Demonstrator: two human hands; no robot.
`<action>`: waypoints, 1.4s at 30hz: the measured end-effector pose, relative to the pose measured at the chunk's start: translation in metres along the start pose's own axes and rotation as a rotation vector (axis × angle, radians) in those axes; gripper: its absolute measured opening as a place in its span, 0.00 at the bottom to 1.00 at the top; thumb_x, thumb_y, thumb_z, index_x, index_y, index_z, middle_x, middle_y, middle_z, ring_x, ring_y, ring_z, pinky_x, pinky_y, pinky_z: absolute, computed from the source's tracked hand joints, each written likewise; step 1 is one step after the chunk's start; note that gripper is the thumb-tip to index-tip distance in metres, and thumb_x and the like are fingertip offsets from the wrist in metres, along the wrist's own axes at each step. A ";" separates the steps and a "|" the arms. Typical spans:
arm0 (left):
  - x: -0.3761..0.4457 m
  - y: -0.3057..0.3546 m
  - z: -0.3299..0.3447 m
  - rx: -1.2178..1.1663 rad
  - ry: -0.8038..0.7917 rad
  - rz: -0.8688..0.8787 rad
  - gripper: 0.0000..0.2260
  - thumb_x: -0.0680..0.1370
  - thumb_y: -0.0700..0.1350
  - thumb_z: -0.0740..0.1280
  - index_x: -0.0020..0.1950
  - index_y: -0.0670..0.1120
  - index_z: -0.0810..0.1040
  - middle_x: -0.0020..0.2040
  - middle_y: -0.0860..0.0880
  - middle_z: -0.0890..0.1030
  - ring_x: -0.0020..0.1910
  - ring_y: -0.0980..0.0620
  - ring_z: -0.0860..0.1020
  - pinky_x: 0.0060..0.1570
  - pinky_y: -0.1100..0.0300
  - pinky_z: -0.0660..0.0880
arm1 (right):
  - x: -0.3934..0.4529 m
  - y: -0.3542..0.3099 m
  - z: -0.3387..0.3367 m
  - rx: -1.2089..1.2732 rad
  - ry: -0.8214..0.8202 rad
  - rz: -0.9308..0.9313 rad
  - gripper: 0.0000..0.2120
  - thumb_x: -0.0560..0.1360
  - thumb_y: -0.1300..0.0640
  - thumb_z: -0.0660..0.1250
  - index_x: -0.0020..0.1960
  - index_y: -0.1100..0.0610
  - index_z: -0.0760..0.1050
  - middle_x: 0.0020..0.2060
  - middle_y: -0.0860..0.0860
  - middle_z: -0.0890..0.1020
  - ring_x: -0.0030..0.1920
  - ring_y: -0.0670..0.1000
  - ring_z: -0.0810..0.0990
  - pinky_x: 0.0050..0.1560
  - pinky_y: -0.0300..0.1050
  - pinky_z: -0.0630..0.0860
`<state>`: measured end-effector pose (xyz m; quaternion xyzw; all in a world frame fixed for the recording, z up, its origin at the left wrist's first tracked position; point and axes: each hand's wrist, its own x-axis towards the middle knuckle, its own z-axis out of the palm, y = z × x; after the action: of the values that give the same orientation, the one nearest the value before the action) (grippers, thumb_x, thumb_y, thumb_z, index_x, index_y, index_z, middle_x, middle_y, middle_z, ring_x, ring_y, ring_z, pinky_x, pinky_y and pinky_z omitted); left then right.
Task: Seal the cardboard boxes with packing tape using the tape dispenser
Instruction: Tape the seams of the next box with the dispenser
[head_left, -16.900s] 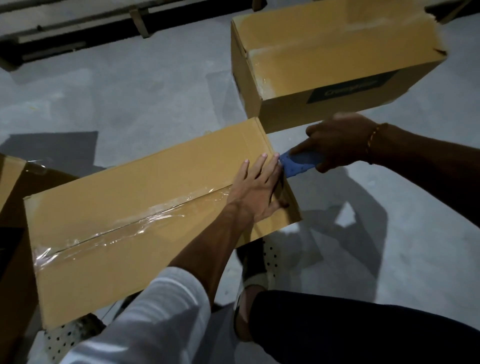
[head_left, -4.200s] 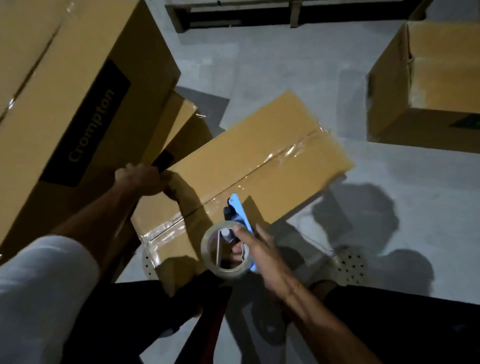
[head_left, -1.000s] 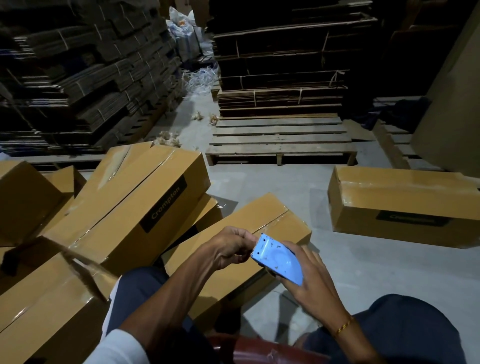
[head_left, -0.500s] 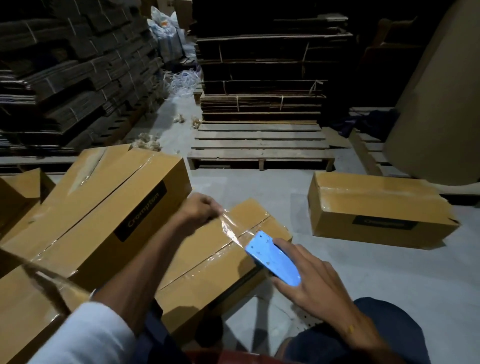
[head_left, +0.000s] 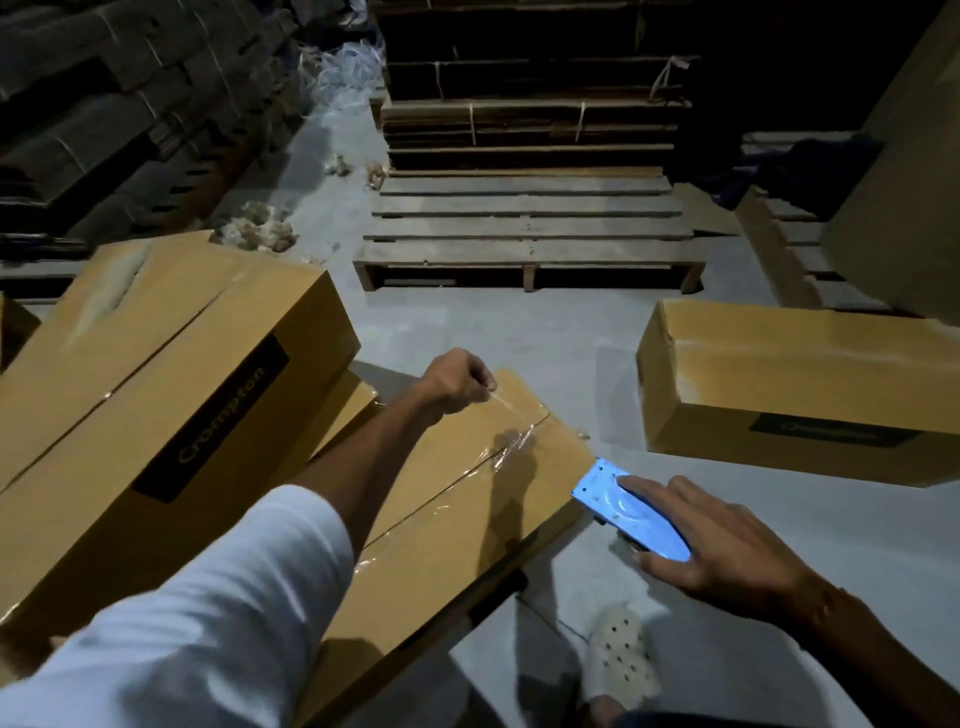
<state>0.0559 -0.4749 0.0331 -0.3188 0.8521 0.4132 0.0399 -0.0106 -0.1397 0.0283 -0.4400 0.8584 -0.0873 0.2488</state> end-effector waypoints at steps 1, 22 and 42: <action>0.018 -0.004 0.009 -0.002 0.021 -0.016 0.04 0.77 0.32 0.70 0.50 0.37 0.83 0.42 0.45 0.80 0.38 0.53 0.75 0.33 0.63 0.71 | 0.019 0.009 0.005 -0.001 -0.019 0.014 0.35 0.68 0.27 0.57 0.72 0.27 0.47 0.52 0.39 0.68 0.50 0.49 0.75 0.51 0.47 0.73; 0.245 -0.079 0.090 0.203 0.098 0.063 0.09 0.80 0.33 0.66 0.57 0.38 0.83 0.56 0.42 0.82 0.56 0.47 0.79 0.58 0.59 0.76 | 0.216 0.059 0.047 0.010 0.146 0.002 0.37 0.61 0.34 0.54 0.70 0.39 0.66 0.47 0.51 0.75 0.48 0.58 0.78 0.50 0.49 0.74; 0.247 -0.083 0.097 0.204 0.160 0.093 0.09 0.81 0.34 0.65 0.57 0.40 0.84 0.58 0.42 0.82 0.58 0.46 0.79 0.59 0.61 0.74 | 0.226 0.054 0.037 -0.021 0.094 0.012 0.31 0.66 0.37 0.62 0.69 0.41 0.71 0.43 0.46 0.69 0.50 0.50 0.71 0.50 0.43 0.64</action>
<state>-0.1107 -0.5681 -0.1687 -0.3051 0.9039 0.2993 -0.0153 -0.1409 -0.2854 -0.1027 -0.4329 0.8727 -0.0974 0.2038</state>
